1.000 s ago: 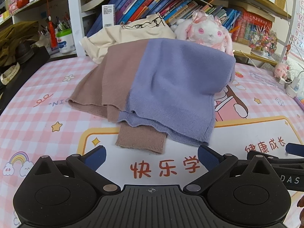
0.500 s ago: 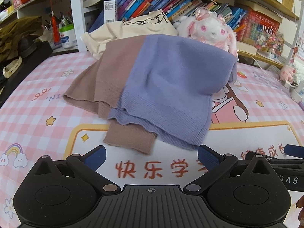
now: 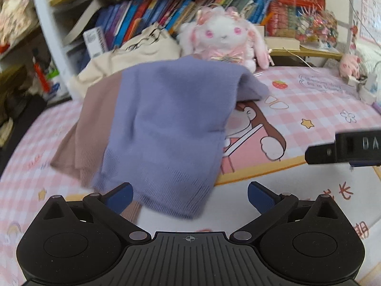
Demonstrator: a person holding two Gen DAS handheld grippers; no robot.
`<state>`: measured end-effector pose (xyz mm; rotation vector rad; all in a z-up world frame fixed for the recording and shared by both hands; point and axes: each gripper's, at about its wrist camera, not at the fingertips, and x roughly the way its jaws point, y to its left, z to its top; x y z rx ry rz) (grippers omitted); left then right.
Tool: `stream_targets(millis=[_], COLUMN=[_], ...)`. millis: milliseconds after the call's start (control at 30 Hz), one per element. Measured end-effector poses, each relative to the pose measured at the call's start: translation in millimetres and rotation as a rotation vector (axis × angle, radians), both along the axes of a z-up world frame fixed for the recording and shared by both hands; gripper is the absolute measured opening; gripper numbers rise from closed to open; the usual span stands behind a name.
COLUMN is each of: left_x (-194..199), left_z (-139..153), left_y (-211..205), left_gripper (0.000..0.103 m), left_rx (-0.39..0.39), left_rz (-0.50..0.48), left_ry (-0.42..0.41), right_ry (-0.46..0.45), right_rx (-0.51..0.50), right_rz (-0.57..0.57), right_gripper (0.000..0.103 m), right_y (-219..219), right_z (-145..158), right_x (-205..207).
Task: Fold clothes
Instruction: 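Grasp the sweater edge with the right gripper while the left gripper grasps another edge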
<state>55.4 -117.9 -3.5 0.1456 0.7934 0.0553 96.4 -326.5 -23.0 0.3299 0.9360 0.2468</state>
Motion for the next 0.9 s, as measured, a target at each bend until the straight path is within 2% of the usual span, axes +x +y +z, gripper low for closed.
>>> stream_targets(millis=[100, 400, 600, 667, 733, 767, 800, 833, 900], left_x=[13.2, 70.6, 95.4, 96.9, 95.1, 94.2, 93.3, 91.6, 79.5], left_z=[-3.1, -19.7, -36.3, -35.2, -28.9, -25.7, -22.5, -19.0, -9.2], left_y=[-13.4, -48.0, -49.7, -46.2, -40.5, -37.6, -34.4, -29.9, -22.1], left_gripper=[0.103, 0.103, 0.103, 0.103, 0.09, 0.062, 0.027, 0.016, 0.011], left_rx=[0.043, 0.272, 0.42, 0.431, 0.413, 0.403, 0.39, 0.359, 0.288], left_rz=[-0.008, 0.006, 0.035, 0.023, 0.009, 0.002, -0.006, -0.016, -0.039], left_ry=[-0.019, -0.069, -0.068, -0.082, -0.095, -0.102, -0.103, -0.08, -0.057], right_ry=[0.034, 0.14, 0.172, 0.18, 0.193, 0.199, 0.205, 0.211, 0.224], right_rx=[0.077, 0.374, 0.501, 0.558, 0.627, 0.663, 0.699, 0.734, 0.803], right_rz=[-0.02, -0.083, -0.063, -0.06, -0.062, -0.064, -0.065, -0.066, -0.066], right_gripper=[0.103, 0.101, 0.101, 0.101, 0.101, 0.1, 0.101, 0.1, 0.1], right_y=[-13.4, -46.9, -50.7, -50.1, -48.0, -46.7, -45.5, -43.2, -37.4], right_z=[-1.7, -4.2, 5.6, 5.3, 1.6, -0.3, -2.2, -4.0, -7.8], right_x=[8.9, 25.6, 42.3, 45.6, 48.4, 49.7, 51.0, 52.4, 56.3])
